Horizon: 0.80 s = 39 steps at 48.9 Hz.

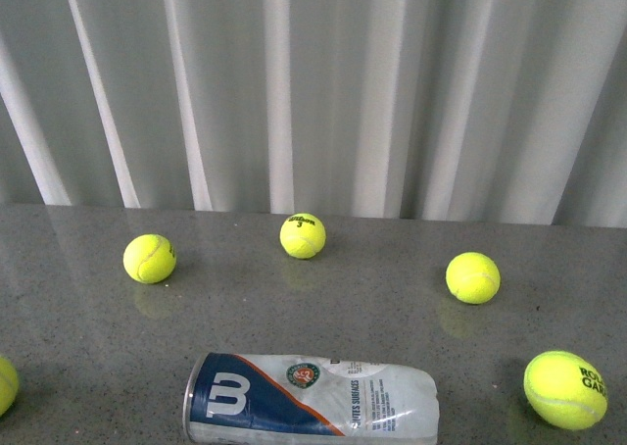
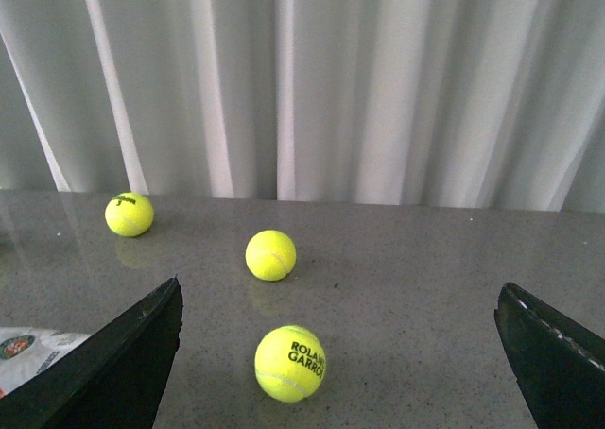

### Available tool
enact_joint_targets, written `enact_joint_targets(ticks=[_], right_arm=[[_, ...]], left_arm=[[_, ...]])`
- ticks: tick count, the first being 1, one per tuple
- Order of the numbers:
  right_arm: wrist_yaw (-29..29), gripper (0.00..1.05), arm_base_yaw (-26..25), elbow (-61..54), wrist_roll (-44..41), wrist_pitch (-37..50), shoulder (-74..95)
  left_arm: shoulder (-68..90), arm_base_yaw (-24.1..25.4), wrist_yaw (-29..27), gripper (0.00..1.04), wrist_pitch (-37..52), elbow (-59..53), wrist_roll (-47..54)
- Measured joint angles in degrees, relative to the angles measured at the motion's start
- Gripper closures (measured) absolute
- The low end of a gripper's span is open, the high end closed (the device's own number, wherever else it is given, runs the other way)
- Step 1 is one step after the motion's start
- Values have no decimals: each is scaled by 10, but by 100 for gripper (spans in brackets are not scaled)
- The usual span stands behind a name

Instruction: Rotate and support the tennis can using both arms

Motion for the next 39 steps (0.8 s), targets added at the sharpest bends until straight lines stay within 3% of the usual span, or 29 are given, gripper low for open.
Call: enact_joint_targets(ticks=[2, 8, 15, 39], right_arm=[[-1, 7, 0, 0, 0, 0, 0], [0, 7, 0, 0, 0, 0, 0], [0, 7, 0, 0, 0, 0, 0], [0, 7, 0, 0, 0, 0, 0]], left_arm=[[86, -30, 13, 7, 24, 50, 9], [337, -84, 69, 7, -38, 168, 33], [524, -120, 64, 7, -52, 216, 61], [672, -146, 73, 7, 139, 146, -2]])
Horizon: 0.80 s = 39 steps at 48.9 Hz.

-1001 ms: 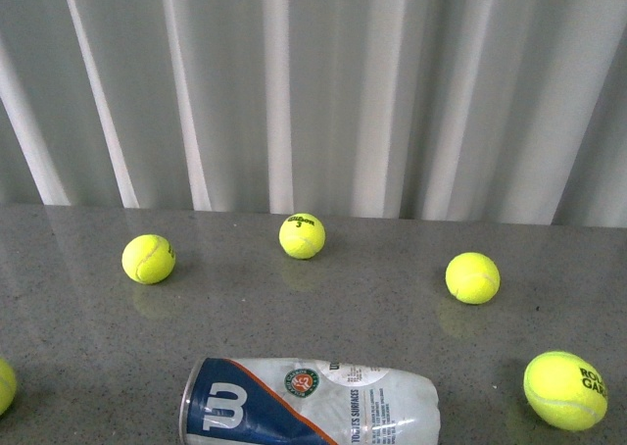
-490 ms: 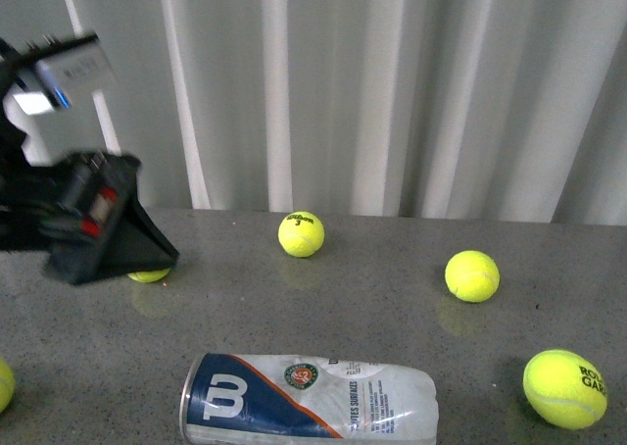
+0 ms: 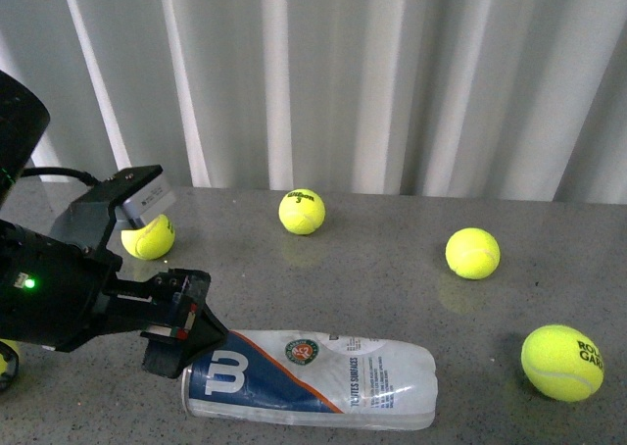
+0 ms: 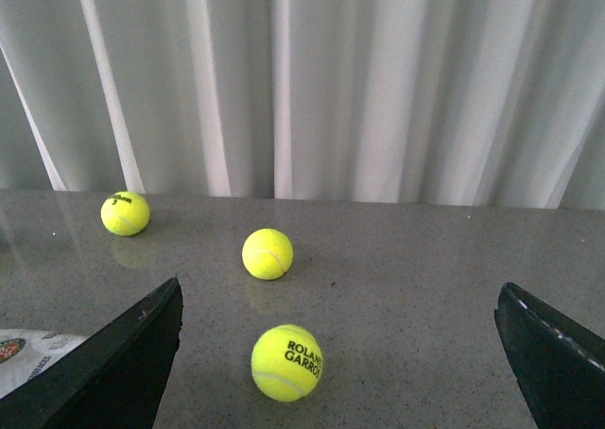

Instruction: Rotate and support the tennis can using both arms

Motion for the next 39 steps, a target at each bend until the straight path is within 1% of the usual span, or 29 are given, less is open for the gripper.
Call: enact_joint_targets(ticks=[10, 16, 24, 33, 35, 36, 39], right_arm=[[0, 7, 0, 0, 0, 0, 0], [0, 7, 0, 0, 0, 0, 0], [0, 7, 0, 0, 0, 0, 0], [0, 7, 0, 0, 0, 0, 0], [0, 7, 0, 0, 0, 0, 0], [0, 7, 0, 0, 0, 0, 0], [0, 7, 0, 0, 0, 0, 0]], left_arm=[[53, -7, 6, 7, 39, -4, -49], [63, -7, 24, 7, 50, -4, -78], [83, -11, 60, 7, 90, -4, -159], [101, -18, 72, 7, 110, -4, -201], [103, -19, 73, 10, 113, -4, -204], [104, -20, 74, 14, 115, -4, -207], [108, -23, 76, 28, 121, -4, -217]])
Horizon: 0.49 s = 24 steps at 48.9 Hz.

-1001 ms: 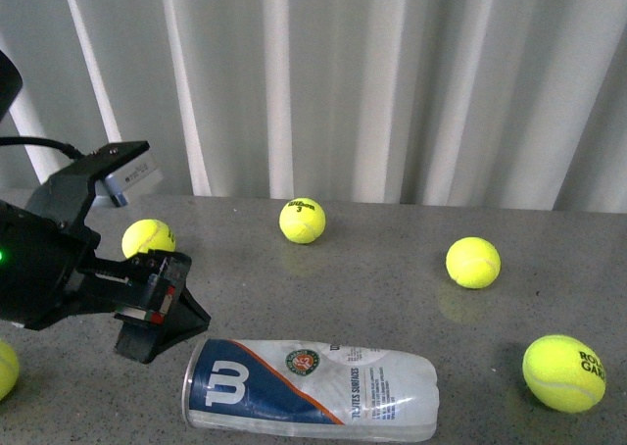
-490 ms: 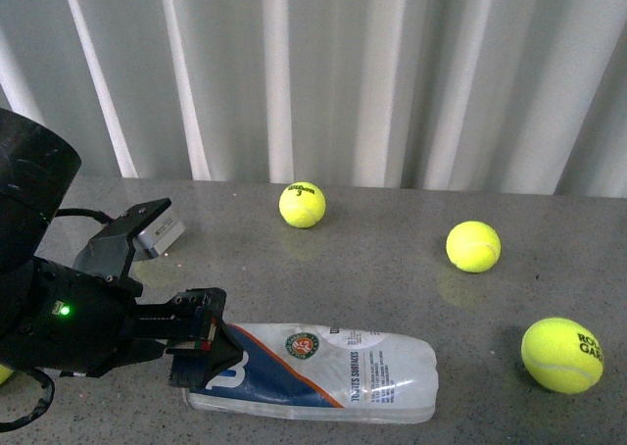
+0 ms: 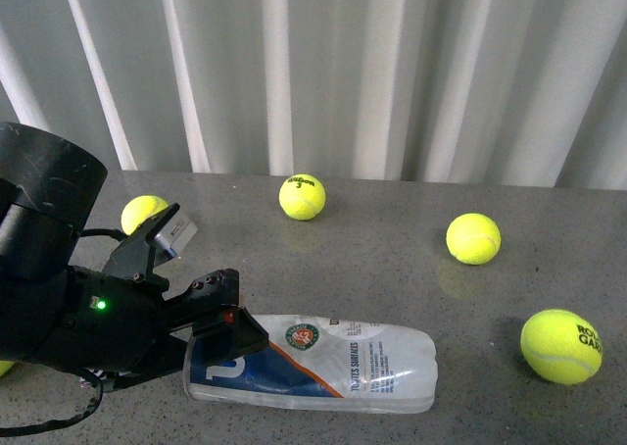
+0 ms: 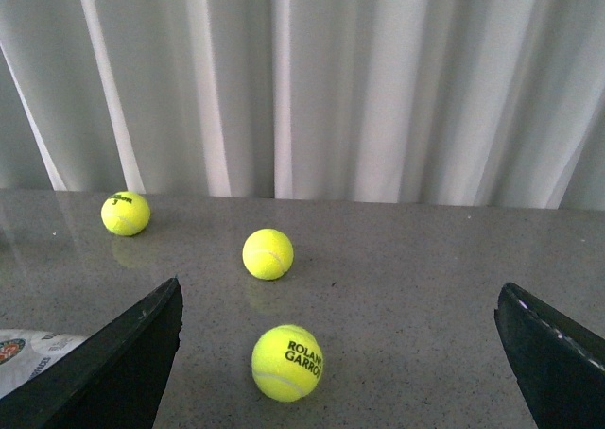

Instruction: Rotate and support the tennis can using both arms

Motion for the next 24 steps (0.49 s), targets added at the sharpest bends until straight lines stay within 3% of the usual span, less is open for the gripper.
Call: enact_joint_targets(ticks=[13, 24], right_arm=[[0, 7, 0, 0, 0, 0, 0], [0, 7, 0, 0, 0, 0, 0]], left_arm=[[0, 3, 19, 80, -1, 0, -7], [-80, 4, 27, 100, -65, 10, 13]])
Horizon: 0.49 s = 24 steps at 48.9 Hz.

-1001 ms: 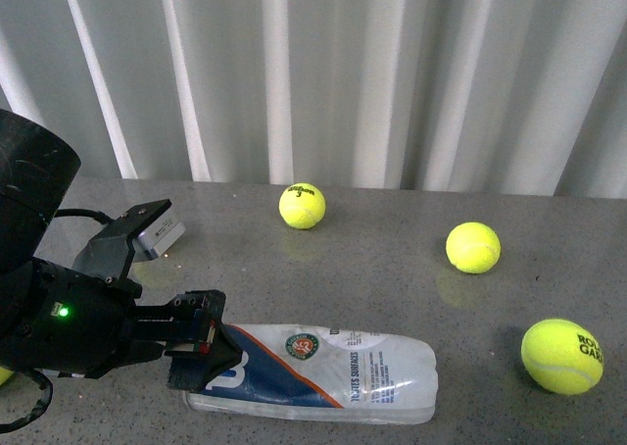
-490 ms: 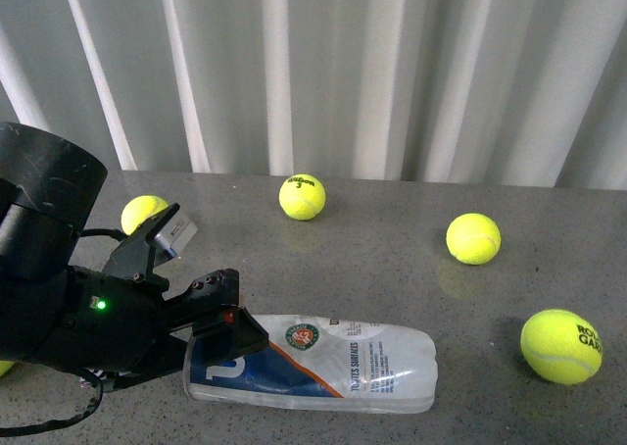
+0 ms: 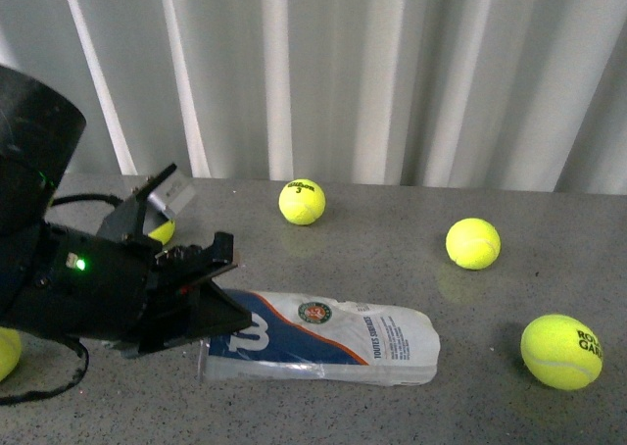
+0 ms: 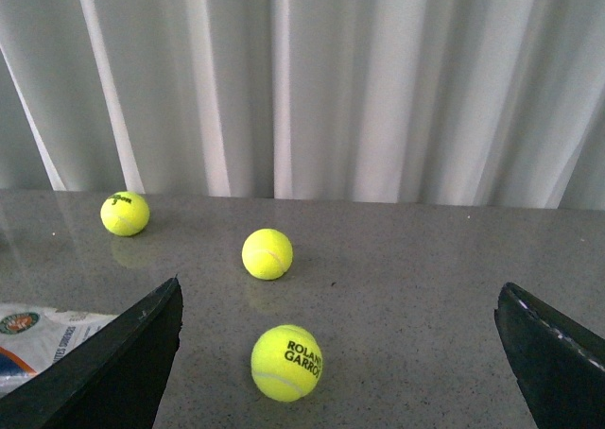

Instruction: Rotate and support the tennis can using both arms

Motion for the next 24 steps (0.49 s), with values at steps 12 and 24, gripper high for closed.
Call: enact_joint_targets(ticks=[12, 24], right_arm=[[0, 7, 0, 0, 0, 0, 0], [0, 7, 0, 0, 0, 0, 0]], left_arm=[[-127, -45, -38, 101, -231, 115, 154], [-152, -145, -143, 101, -510, 342, 474]])
